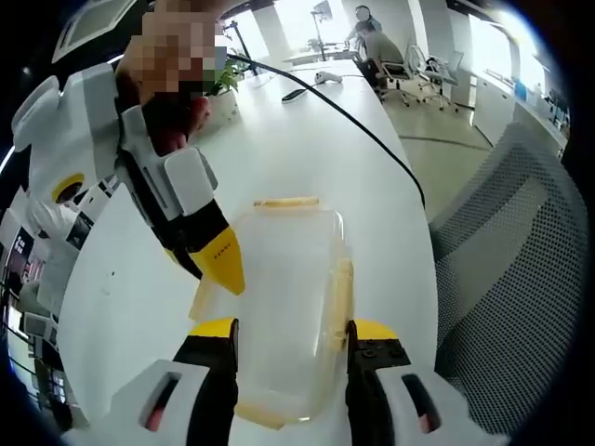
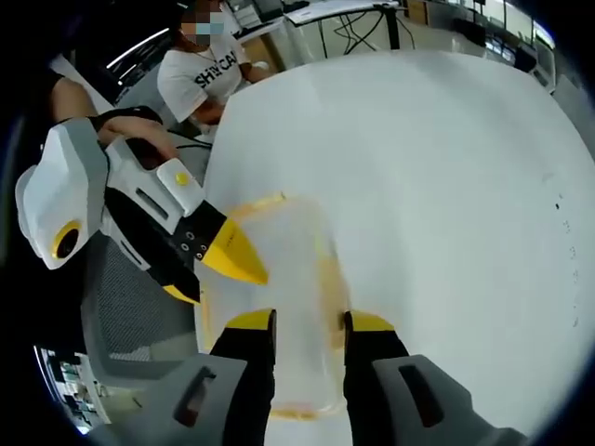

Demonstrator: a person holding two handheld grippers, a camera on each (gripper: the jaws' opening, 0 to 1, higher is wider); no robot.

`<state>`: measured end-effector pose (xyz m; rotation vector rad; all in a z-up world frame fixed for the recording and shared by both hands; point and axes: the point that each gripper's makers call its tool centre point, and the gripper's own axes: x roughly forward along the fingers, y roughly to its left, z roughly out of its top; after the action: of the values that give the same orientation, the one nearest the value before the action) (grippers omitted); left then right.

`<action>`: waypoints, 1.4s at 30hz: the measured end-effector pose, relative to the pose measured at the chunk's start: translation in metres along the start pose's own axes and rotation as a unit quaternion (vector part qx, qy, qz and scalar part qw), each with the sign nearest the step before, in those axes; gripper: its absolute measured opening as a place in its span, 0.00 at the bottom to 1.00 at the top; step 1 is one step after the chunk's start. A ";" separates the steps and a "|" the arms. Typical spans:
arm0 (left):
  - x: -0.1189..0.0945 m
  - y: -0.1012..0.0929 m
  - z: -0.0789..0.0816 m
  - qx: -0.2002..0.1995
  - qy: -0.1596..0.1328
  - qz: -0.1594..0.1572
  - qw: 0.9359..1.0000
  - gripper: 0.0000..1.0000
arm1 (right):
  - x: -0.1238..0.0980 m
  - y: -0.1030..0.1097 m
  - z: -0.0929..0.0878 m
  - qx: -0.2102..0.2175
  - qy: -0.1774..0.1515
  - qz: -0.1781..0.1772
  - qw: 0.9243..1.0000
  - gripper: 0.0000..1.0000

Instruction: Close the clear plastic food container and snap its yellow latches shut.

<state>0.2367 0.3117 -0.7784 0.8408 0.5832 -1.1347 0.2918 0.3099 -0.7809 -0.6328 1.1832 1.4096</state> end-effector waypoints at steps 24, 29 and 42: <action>0.003 0.000 0.000 0.027 0.001 0.012 1.000 0.39 | 0.002 0.001 0.000 0.009 0.005 0.007 1.000 0.23; 0.003 0.000 0.000 0.026 0.001 0.014 1.000 0.40 | 0.003 0.001 0.002 0.009 0.024 0.008 1.000 0.24; 0.001 0.001 0.001 0.027 0.003 0.006 1.000 0.40 | 0.000 0.003 0.001 -0.004 0.014 -0.012 1.000 0.25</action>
<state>0.2379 0.3103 -0.7786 0.8938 0.5530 -1.1414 0.2892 0.3112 -0.7794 -0.6732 1.1892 1.3888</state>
